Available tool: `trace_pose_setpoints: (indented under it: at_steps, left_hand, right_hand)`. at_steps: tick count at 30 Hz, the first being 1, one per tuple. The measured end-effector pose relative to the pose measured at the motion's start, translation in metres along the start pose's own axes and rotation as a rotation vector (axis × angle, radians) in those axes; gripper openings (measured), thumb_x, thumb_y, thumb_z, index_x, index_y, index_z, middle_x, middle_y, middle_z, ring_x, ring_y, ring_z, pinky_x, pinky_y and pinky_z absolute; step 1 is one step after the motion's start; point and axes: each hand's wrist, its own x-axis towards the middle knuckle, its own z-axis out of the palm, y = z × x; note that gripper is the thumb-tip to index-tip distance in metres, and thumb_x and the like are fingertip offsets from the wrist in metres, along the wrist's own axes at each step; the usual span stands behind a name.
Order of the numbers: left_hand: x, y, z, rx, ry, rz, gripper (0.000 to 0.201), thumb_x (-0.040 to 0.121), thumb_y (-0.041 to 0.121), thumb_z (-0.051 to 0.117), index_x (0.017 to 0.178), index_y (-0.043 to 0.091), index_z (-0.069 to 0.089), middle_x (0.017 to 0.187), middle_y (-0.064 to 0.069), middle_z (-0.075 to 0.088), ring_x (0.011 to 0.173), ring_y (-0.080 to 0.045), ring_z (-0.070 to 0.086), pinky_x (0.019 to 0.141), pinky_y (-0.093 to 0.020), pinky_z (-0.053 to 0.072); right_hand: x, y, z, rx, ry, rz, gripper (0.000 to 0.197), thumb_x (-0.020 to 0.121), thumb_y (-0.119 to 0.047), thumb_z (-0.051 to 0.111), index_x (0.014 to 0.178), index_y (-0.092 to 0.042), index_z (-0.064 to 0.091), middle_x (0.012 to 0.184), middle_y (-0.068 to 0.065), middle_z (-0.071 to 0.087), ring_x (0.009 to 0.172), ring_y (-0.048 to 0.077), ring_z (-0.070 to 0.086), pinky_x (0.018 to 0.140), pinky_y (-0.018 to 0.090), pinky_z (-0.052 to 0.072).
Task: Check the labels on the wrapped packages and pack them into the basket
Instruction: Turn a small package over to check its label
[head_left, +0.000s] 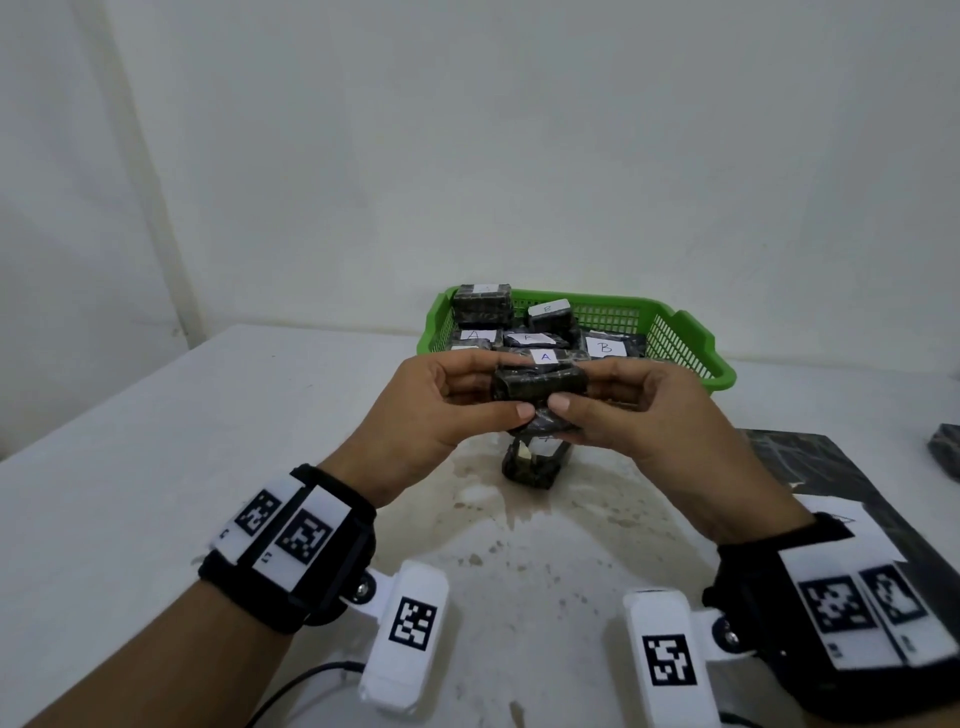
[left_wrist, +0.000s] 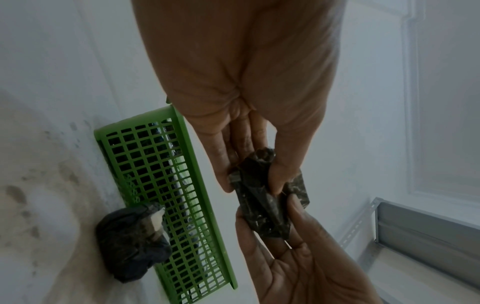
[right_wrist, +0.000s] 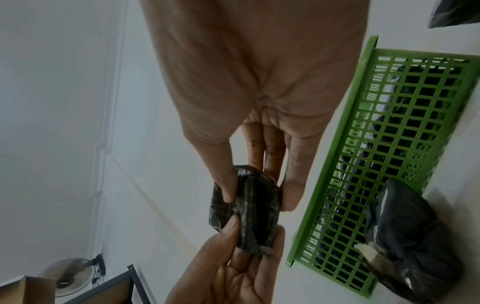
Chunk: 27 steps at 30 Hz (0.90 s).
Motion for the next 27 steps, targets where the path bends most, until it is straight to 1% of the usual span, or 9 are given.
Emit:
trace_pose_setpoints:
  at_steps: [3,6,9,12,16,19,22,25,27]
  left_hand:
    - [-0.001,0.0,0.0,0.033,0.007,0.037,0.038,0.078,-0.01,0.076,0.112,0.005,0.072,0.105,-0.012,0.077,0.1,-0.023,0.074,0.083,-0.027,0.059]
    - [-0.001,0.0,0.002,0.059,0.034,0.132,0.038,0.075,-0.013,0.078,0.107,0.005,0.072,0.106,-0.011,0.077,0.104,-0.02,0.073,0.085,-0.03,0.06]
    - [-0.001,0.0,0.003,0.054,0.025,0.23,0.038,0.073,-0.016,0.077,0.101,0.01,0.072,0.104,-0.006,0.076,0.106,-0.018,0.071,0.088,-0.032,0.059]
    - [-0.003,0.0,0.004,0.095,-0.009,0.281,0.038,0.073,-0.017,0.077,0.1,0.01,0.073,0.104,-0.006,0.075,0.104,-0.019,0.071,0.087,-0.028,0.056]
    - [-0.003,0.0,0.003,0.182,-0.029,0.298,0.035,0.074,-0.014,0.079,0.101,0.008,0.075,0.106,-0.009,0.074,0.106,-0.023,0.071,0.089,-0.028,0.056]
    - [-0.004,0.0,0.003,0.193,-0.032,0.288,0.036,0.074,-0.014,0.078,0.102,0.009,0.075,0.107,-0.009,0.074,0.105,-0.023,0.071,0.089,-0.03,0.057]
    - [-0.005,0.001,0.004,0.195,-0.045,0.276,0.036,0.075,-0.013,0.079,0.102,0.008,0.075,0.107,-0.009,0.074,0.104,-0.023,0.072,0.088,-0.03,0.057]
    - [-0.005,0.002,0.004,0.202,-0.054,0.288,0.035,0.074,-0.013,0.08,0.101,0.008,0.076,0.106,-0.008,0.075,0.105,-0.022,0.072,0.089,-0.029,0.057]
    - [-0.005,0.003,0.004,0.193,-0.05,0.291,0.037,0.073,-0.015,0.079,0.1,0.011,0.076,0.105,-0.007,0.075,0.105,-0.022,0.072,0.088,-0.028,0.057]
  right_hand:
    - [0.0,0.0,0.0,-0.036,0.007,-0.017,0.028,0.082,-0.006,0.084,0.109,-0.007,0.077,0.101,0.01,0.082,0.097,0.027,0.079,0.095,0.048,0.061]
    - [0.0,-0.003,-0.004,-0.029,-0.054,-0.001,0.037,0.076,-0.022,0.087,0.111,-0.013,0.079,0.108,0.007,0.081,0.105,0.024,0.077,0.098,0.043,0.059]
    - [-0.001,-0.007,-0.005,0.11,-0.132,0.101,0.053,0.071,-0.035,0.081,0.114,-0.005,0.076,0.112,0.013,0.079,0.106,0.032,0.076,0.09,0.037,0.061]
    - [-0.001,-0.007,0.0,0.185,-0.116,0.119,0.05,0.071,-0.026,0.079,0.112,0.003,0.074,0.109,0.02,0.079,0.096,0.033,0.077,0.08,0.031,0.064]
    - [0.001,-0.002,0.005,0.184,-0.057,0.113,0.027,0.085,-0.002,0.075,0.111,0.006,0.074,0.108,0.021,0.079,0.103,0.035,0.077,0.089,0.037,0.064]
    - [0.001,-0.002,0.004,0.16,-0.054,0.112,0.031,0.08,-0.007,0.08,0.109,0.002,0.076,0.107,0.02,0.079,0.104,0.035,0.077,0.097,0.043,0.06]
    - [-0.001,-0.001,0.006,0.12,-0.063,0.094,0.046,0.066,-0.017,0.086,0.108,-0.002,0.077,0.105,0.016,0.08,0.102,0.032,0.078,0.095,0.043,0.06]
    - [-0.001,-0.001,0.007,0.107,-0.052,0.063,0.036,0.072,-0.008,0.084,0.107,-0.004,0.077,0.101,0.014,0.081,0.098,0.031,0.079,0.091,0.041,0.063]
    - [-0.001,-0.003,0.005,0.111,-0.06,0.057,0.038,0.073,-0.008,0.084,0.11,-0.004,0.076,0.103,0.014,0.081,0.1,0.031,0.078,0.093,0.042,0.062]
